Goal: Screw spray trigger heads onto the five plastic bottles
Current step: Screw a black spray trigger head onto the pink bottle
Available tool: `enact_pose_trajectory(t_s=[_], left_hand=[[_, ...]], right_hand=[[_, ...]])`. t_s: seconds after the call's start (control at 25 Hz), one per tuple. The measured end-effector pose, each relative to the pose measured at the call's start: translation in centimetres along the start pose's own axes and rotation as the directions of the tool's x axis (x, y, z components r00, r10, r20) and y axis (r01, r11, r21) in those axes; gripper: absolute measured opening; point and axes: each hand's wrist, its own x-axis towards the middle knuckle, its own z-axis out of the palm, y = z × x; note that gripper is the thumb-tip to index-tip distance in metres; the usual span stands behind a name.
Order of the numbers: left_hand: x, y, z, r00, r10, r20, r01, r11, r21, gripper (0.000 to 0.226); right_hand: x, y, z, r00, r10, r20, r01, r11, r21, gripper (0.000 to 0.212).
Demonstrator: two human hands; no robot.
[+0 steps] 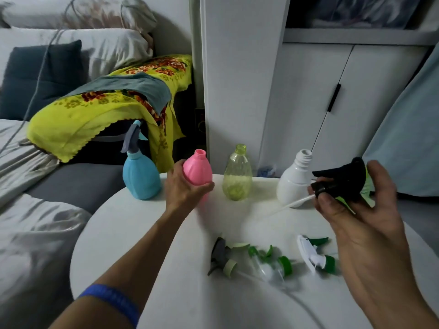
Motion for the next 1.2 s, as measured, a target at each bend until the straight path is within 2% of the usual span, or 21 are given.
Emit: enact_pose_trajectory(t_s=[0.08, 0.16, 0.28, 0.36, 0.52, 0.68, 0.92, 1.2], left_hand=[[-0.7, 1.4, -1.8, 0.977, 0.213, 0.016, -0.212, 0.960, 0.182, 0.093], [-1.5, 3.1, -4.7, 0.930, 0.362, 0.064, -0.363, 0.877, 0.313, 0.094], [-4.1, 5.7, -8.8, 0.885, 0.440, 0.152, -0.451, 0.729, 0.515, 0.095], [-6.7, 6.7, -10.3, 0.861, 0.484, 0.155, -0.476, 0.662, 0.579, 0.096], [-11.0, 7.5, -10.7, 0.850, 0.499, 0.171, -0.505, 0.676, 0.537, 0.094], [-11.4, 7.2, -10.6, 0.841, 0.509, 0.185, -0.521, 0.668, 0.532, 0.090], [-10.9, 6.6, -10.8, 0.871, 0.462, 0.170, -0.476, 0.705, 0.525, 0.092], [-11.8, 7.3, -9.7, 0.790, 0.573, 0.218, -0.601, 0.654, 0.459, 0.093]], right_hand=[[0.4, -0.2, -0.2, 0.998, -0.053, -0.026, 0.052, 0.998, -0.023, 0.082], [0.8, -0.5, -0.5, 0.996, -0.077, -0.054, 0.078, 0.997, 0.002, 0.082], [0.9, -0.8, -0.7, 0.994, -0.091, -0.062, 0.094, 0.994, 0.047, 0.079], [0.7, -0.8, -0.6, 0.995, -0.079, -0.053, 0.083, 0.994, 0.075, 0.078], [-0.4, -0.8, 0.4, 0.999, -0.049, 0.008, 0.048, 0.992, 0.114, 0.078], [-0.9, -0.6, 1.0, 0.999, -0.026, 0.029, 0.023, 0.996, 0.089, 0.080], [0.2, -0.6, 0.7, 0.998, -0.036, -0.042, 0.041, 0.992, 0.121, 0.075], [-2.4, 1.2, 3.1, 0.991, 0.011, 0.130, -0.010, 1.000, -0.007, 0.078]])
